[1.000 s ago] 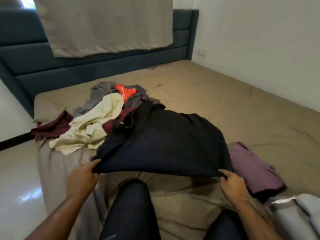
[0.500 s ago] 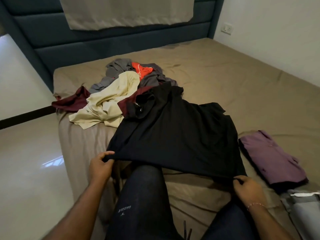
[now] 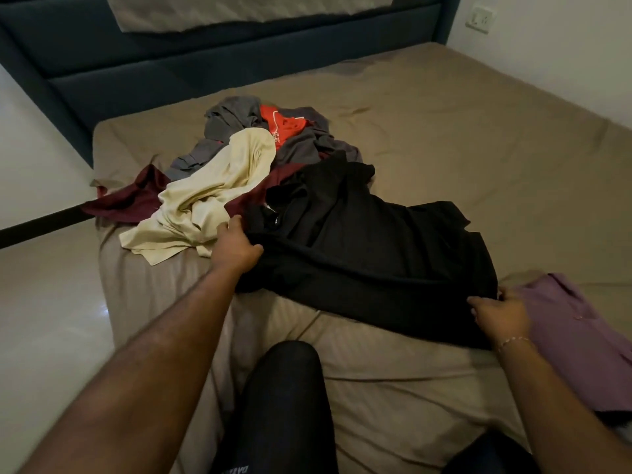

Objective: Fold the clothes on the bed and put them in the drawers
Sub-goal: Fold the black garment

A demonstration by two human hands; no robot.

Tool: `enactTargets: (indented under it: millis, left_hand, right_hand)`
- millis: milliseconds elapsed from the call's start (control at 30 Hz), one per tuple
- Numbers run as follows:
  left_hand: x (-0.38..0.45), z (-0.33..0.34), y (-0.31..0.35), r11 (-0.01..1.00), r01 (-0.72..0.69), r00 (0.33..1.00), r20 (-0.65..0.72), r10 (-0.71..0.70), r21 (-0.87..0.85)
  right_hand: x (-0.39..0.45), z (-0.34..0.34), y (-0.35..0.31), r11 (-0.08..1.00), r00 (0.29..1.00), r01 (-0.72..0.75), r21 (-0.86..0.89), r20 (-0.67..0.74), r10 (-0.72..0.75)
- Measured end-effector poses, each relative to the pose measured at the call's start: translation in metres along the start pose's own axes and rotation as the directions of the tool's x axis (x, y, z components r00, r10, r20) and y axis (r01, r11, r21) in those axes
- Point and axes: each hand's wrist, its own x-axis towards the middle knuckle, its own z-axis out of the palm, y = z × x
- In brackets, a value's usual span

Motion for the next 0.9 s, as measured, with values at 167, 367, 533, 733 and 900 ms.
enactTargets:
  millis: [167,367,533,733,900]
  left_hand:
    - [0.018,0.047,0.013,0.903,-0.342,0.938,0.034,0.345,0.258]
    - [0.062,0.087,0.060,0.909,-0.129,0.991,0.013,0.135,0.396]
    - [0.101,0.084,0.084,0.908,-0.027,0.999,-0.017,0.038,0.419]
    - [0.150,0.034,0.031,0.976,0.156,0.980,-0.099,-0.172,-0.150]
    - [0.177,-0.004,-0.019,0.923,0.302,0.875,-0.314,-0.368,-0.238]
  right_hand:
    - [-0.025,0.038,0.035,0.773,0.872,0.486,-0.409,0.284,-0.398]
    - [-0.035,0.068,0.056,0.599,0.861,0.500,-0.626,0.286,-0.420]
    - [-0.029,0.070,0.044,0.551,0.839,0.521,-0.651,0.275,-0.469]
    - [-0.020,0.062,0.032,0.645,0.878,0.473,-0.600,0.260,-0.403]
    - [0.013,0.068,0.008,0.784,0.860,0.485,-0.388,0.049,-0.508]
